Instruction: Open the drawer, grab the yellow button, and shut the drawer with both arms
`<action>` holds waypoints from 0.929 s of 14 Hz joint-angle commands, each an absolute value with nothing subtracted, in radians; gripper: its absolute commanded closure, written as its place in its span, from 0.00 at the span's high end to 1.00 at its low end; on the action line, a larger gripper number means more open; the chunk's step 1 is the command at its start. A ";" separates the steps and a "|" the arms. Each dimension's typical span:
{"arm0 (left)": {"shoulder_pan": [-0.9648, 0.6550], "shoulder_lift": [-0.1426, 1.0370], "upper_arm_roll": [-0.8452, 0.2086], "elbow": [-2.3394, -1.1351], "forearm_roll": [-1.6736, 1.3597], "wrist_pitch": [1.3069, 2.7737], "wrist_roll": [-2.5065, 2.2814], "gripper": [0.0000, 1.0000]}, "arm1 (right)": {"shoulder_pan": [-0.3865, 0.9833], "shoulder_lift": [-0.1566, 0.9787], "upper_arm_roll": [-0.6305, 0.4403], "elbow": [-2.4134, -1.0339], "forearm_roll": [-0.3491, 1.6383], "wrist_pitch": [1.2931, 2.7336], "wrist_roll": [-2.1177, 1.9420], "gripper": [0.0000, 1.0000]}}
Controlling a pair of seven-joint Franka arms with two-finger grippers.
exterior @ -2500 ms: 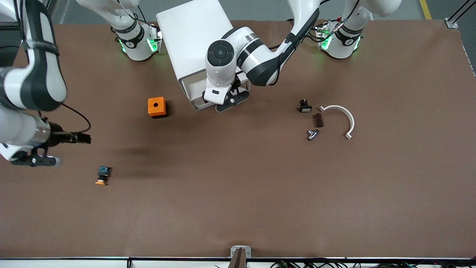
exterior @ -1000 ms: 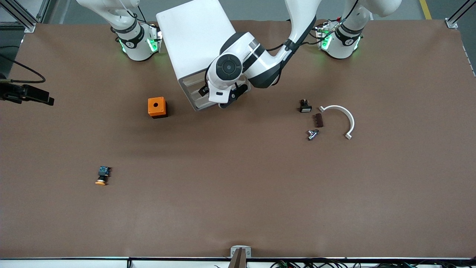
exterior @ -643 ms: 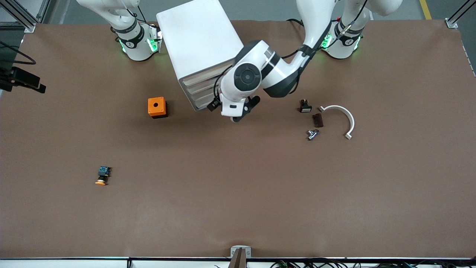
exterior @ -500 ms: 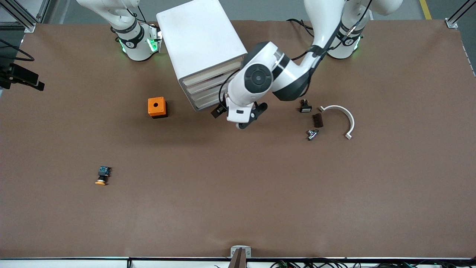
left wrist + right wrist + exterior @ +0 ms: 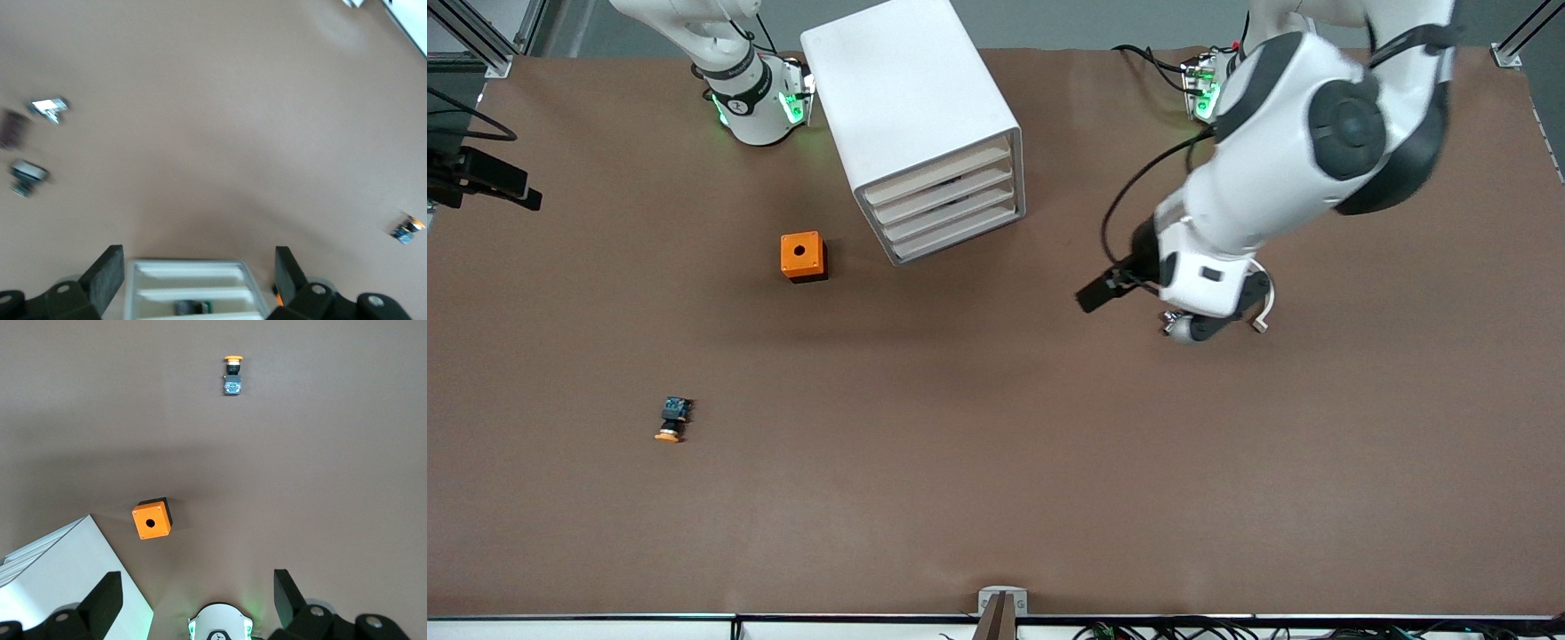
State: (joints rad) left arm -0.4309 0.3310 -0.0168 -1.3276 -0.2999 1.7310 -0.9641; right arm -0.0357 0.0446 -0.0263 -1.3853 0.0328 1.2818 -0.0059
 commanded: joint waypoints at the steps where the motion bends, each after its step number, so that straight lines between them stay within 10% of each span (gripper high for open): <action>1: -0.329 0.273 -0.025 -1.356 -0.278 1.625 -0.786 0.99 | -0.031 -0.067 -0.023 -1.517 0.044 1.340 -0.008 1.00; 13: -0.049 0.134 -0.029 -1.497 -0.141 1.468 -0.252 0.99 | -0.015 -0.095 -0.015 -1.552 0.025 1.436 0.014 1.00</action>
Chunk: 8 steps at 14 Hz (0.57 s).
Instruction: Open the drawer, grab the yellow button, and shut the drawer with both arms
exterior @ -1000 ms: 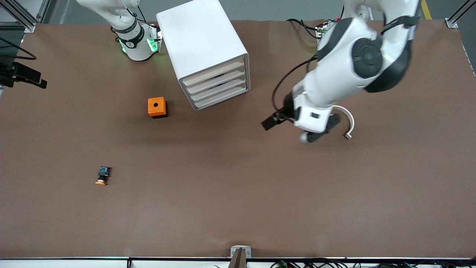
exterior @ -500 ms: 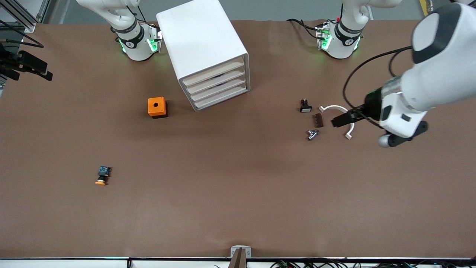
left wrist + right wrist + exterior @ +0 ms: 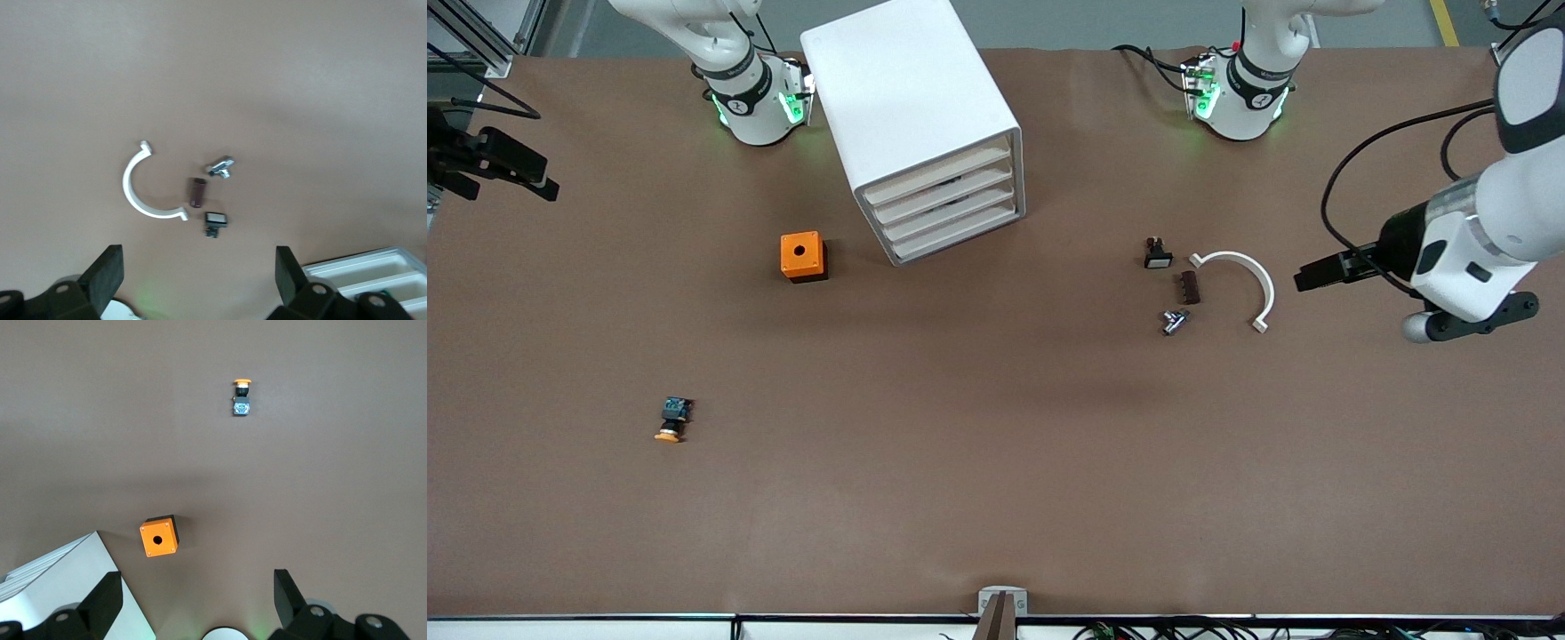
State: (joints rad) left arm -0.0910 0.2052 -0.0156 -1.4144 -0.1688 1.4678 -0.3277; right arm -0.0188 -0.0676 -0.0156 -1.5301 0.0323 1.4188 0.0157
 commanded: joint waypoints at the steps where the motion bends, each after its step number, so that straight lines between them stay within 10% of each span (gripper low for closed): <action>1: -0.034 0.115 -0.029 -1.523 -0.141 1.468 -0.209 0.99 | -0.015 -0.095 -0.014 -1.552 0.014 1.439 0.014 1.00; 8: -0.028 -0.049 -0.021 -1.794 -0.081 1.644 -0.101 0.99 | -0.020 -0.092 -0.017 -1.551 0.011 1.436 0.012 1.00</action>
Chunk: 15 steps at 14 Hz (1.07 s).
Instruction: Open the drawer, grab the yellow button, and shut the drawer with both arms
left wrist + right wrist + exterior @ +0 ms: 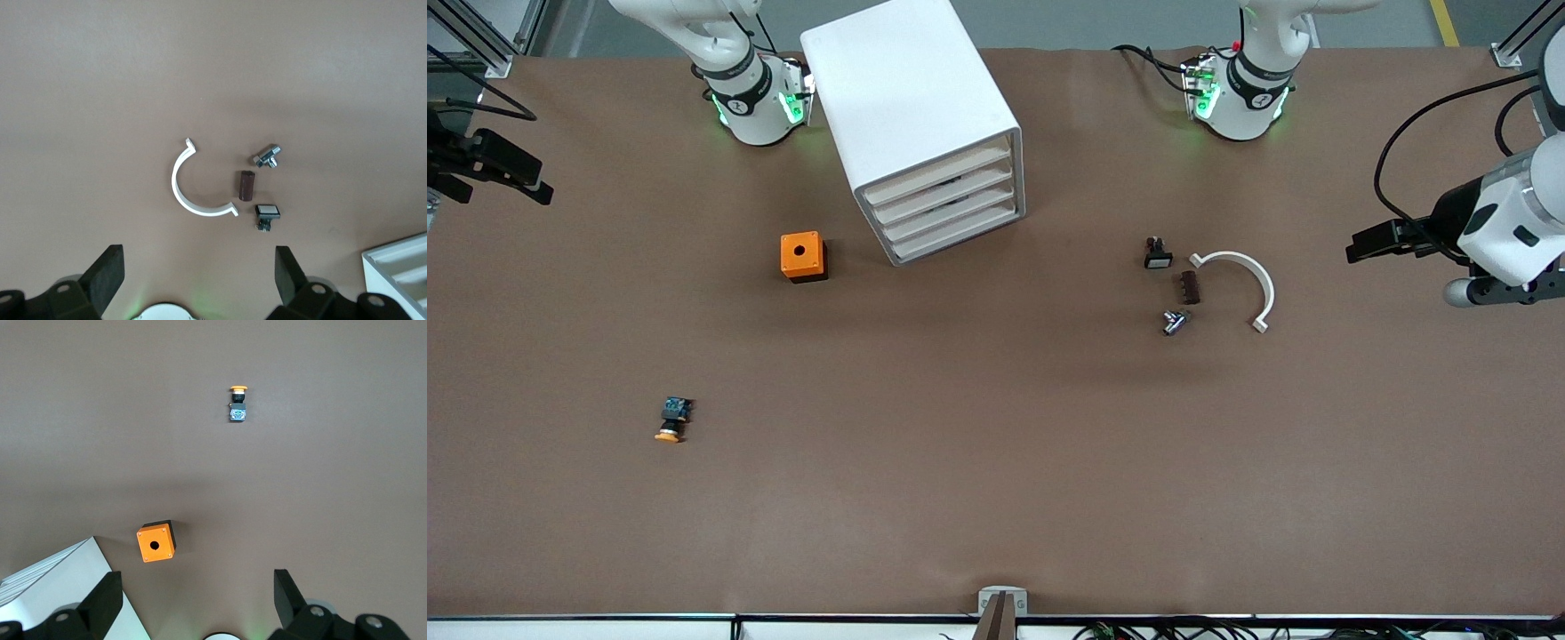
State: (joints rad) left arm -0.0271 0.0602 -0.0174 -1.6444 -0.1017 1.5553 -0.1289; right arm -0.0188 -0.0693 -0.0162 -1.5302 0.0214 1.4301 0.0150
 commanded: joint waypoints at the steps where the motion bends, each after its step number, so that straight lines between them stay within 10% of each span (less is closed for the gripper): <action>1: -0.026 -0.079 -0.023 -1.837 -0.080 1.682 -0.100 0.99 | -0.020 -0.091 -0.018 -1.549 0.011 1.436 0.014 1.00; 15: -0.040 0.012 -0.038 -1.583 -0.028 1.631 -0.083 1.00 | -0.015 -0.091 -0.015 -1.546 -0.006 1.421 0.017 1.00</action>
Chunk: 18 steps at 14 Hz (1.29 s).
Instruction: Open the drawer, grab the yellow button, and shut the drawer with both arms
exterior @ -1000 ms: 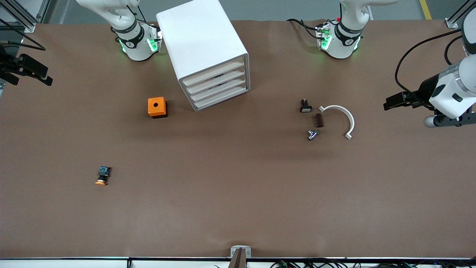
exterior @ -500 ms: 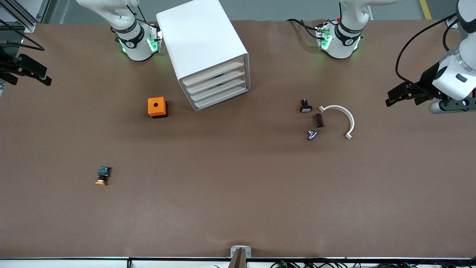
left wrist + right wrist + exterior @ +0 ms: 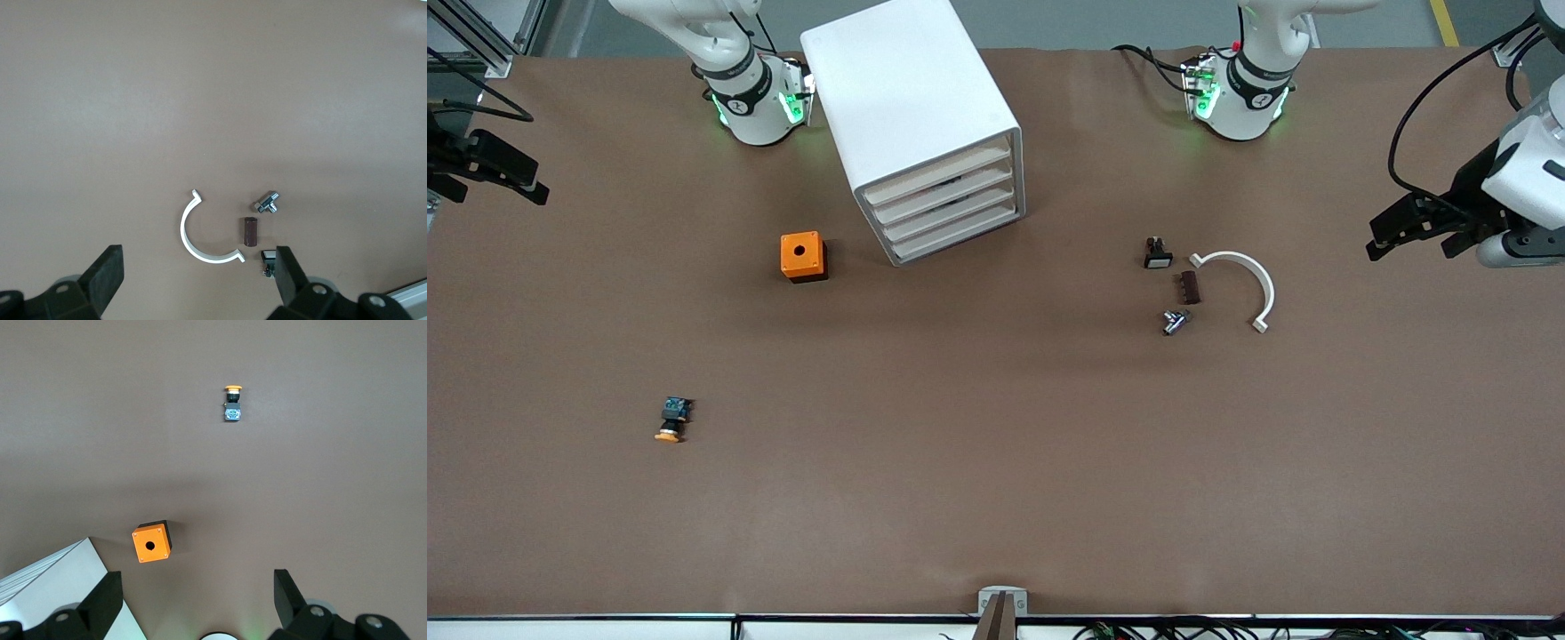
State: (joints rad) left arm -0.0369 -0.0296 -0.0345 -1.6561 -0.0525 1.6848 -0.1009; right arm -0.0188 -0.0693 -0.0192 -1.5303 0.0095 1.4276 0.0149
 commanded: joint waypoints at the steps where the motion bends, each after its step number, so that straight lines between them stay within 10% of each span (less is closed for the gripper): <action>1: -0.040 0.012 -0.037 -1.572 -0.028 1.626 -0.075 1.00 | -0.014 -0.091 -0.015 -1.546 -0.006 1.420 0.017 1.00; 18: -0.040 0.014 -0.040 -1.563 -0.029 1.574 -0.084 1.00 | -0.008 -0.097 -0.015 -1.551 0.006 1.448 -0.021 1.00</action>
